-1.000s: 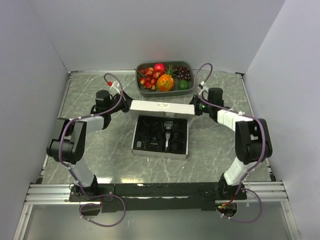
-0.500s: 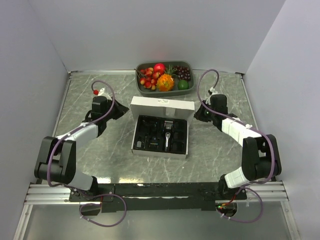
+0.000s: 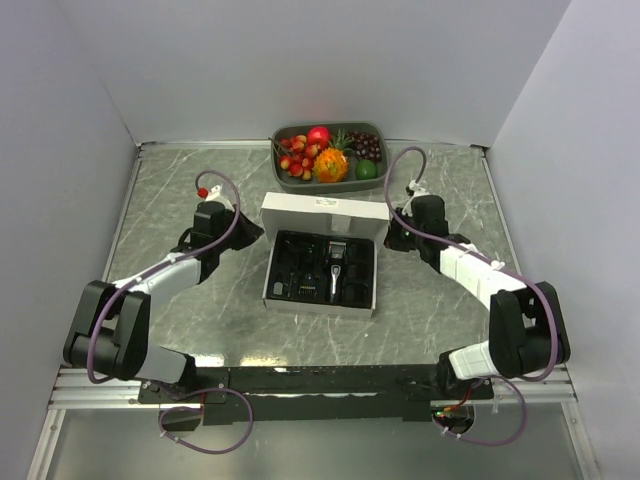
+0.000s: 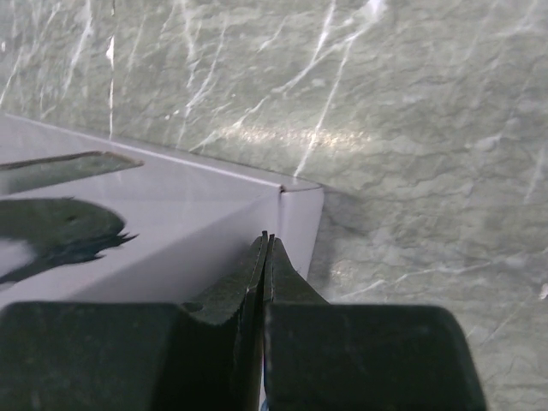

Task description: Sort the hair-cutting tools

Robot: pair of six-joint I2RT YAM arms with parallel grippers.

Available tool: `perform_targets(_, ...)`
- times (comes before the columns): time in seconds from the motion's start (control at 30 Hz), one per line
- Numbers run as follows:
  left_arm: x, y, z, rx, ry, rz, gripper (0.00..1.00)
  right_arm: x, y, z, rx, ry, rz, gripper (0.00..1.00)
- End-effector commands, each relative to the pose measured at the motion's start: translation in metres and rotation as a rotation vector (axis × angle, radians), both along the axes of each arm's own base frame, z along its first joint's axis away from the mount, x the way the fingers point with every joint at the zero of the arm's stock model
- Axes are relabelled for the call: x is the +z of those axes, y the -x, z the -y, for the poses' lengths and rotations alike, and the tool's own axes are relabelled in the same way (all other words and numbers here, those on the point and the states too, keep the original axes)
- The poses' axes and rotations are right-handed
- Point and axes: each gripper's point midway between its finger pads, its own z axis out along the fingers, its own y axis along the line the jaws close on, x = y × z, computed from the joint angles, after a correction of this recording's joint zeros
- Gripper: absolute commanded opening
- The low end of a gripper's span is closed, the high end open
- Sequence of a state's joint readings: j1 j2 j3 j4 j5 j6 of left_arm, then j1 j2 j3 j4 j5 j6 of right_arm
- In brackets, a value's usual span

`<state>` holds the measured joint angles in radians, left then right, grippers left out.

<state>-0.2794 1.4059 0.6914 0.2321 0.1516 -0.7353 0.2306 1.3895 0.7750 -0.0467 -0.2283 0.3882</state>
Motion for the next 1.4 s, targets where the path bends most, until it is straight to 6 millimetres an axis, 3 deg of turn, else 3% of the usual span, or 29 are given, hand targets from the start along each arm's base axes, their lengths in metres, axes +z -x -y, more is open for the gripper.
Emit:
perform_targets(0.0, 0.01, 0.003, -0.004, 0.001, -0.028, 0.049, 0.01, 0.014, 0.006, -0.002, -0.002, 0.01, 0.047, 0.0)
perform_targets(0.33, 0.006, 0.012, -0.001, -0.023, -0.025, 0.053, 0.01, 0.015, 0.02, -0.017, 0.036, -0.011, 0.056, 0.0)
perform_targets(0.6, 0.012, 0.002, -0.002, -0.013, -0.048, 0.078, 0.02, 0.022, 0.022, -0.019, 0.038, -0.008, 0.073, 0.0)
perform_targets(0.93, 0.023, -0.005, 0.022, -0.127, 0.015, 0.135, 0.01, 0.023, 0.022, -0.018, 0.048, 0.001, 0.083, 0.0)
perform_targets(1.37, 0.02, 0.022, 0.039, -0.249, 0.097, 0.137, 0.01, 0.021, 0.022, -0.02, 0.07, 0.007, 0.081, 0.0)
